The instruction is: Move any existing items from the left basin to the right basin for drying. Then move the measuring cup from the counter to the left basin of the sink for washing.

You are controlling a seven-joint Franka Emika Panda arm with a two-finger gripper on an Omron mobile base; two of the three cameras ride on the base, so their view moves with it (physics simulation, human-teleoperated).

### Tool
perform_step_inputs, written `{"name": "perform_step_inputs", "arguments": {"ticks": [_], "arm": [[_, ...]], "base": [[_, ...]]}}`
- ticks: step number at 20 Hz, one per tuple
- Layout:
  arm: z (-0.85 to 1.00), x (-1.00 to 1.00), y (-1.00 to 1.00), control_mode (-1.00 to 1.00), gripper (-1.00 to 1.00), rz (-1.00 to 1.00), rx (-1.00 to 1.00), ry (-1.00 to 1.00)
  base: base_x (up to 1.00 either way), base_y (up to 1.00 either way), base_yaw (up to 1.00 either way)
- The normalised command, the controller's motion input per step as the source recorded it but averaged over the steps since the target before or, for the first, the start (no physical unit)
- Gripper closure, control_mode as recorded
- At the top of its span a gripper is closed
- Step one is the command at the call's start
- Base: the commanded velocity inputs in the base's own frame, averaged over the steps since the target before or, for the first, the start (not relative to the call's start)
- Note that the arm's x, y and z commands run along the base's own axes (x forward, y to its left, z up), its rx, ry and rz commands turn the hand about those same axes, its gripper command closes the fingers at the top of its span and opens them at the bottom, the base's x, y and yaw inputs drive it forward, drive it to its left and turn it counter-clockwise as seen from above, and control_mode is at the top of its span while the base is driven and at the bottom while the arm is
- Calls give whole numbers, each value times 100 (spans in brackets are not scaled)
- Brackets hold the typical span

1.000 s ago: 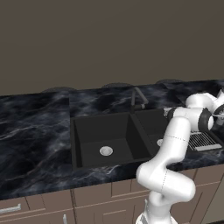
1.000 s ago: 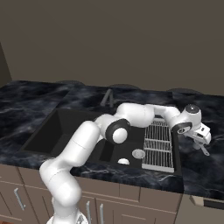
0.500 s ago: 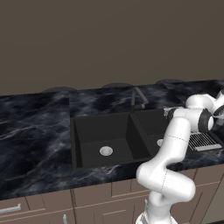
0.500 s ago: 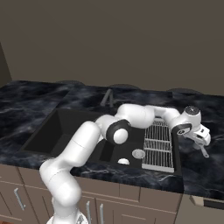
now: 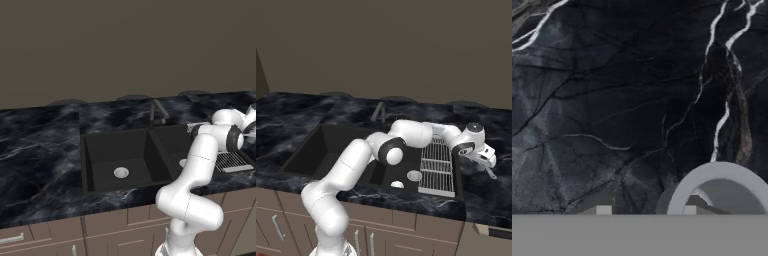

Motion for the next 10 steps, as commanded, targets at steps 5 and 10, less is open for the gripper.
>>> {"name": "perform_step_inputs", "arguments": {"ticks": [5, 10], "arm": [[0, 0, 0, -100, 100, 0, 0, 0], [1, 0, 1, -100, 100, 0, 0, 0]], "base": [[0, 0, 0], [0, 0, 0]]}}
